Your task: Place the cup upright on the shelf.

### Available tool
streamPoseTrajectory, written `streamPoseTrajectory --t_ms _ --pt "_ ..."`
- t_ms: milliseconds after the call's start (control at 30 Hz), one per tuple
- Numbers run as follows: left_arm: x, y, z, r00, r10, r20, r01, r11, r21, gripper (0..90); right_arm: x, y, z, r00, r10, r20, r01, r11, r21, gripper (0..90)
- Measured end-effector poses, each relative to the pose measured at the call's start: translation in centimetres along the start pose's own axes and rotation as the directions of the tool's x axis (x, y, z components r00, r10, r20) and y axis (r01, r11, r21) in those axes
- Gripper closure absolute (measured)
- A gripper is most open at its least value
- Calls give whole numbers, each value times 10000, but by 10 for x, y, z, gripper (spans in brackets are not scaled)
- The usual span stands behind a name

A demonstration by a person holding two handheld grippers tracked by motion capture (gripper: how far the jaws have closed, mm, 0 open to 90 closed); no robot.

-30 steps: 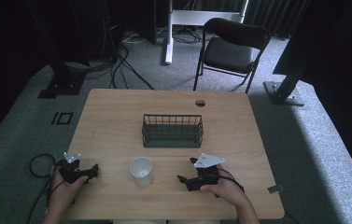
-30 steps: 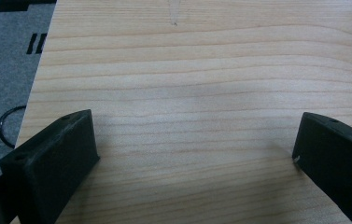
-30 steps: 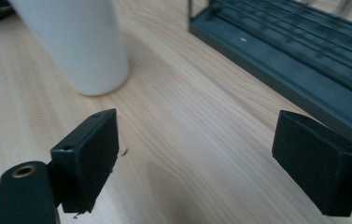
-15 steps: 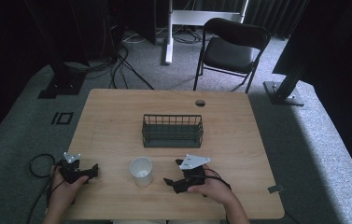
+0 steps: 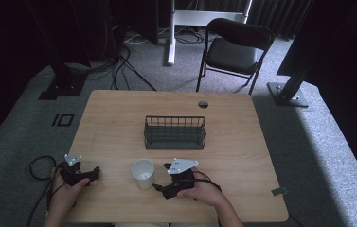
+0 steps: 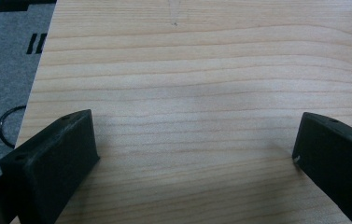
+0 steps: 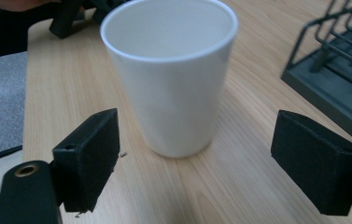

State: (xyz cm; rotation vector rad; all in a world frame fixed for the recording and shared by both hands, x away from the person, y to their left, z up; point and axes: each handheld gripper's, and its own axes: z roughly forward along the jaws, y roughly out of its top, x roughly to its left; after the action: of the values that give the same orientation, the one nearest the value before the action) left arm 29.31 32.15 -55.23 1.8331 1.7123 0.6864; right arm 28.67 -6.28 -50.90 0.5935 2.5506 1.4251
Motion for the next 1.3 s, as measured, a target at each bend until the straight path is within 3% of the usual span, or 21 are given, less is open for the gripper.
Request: streamPoseTrajectory --t_ms 300,700,1300 --pt "0 0 0 10000 2 -1 -2 10000 5 1 8 10 19 9992 -295 -263 296 9996 35 152" --pt "0 0 0 10000 1 0 -1 10000 2 1 11 19 36 9986 -474 -245 470 9988 -165 152" --pt "0 0 0 10000 1 1 -1 10000 2 1 14 28 44 9992 -376 -149 366 9974 -618 151"
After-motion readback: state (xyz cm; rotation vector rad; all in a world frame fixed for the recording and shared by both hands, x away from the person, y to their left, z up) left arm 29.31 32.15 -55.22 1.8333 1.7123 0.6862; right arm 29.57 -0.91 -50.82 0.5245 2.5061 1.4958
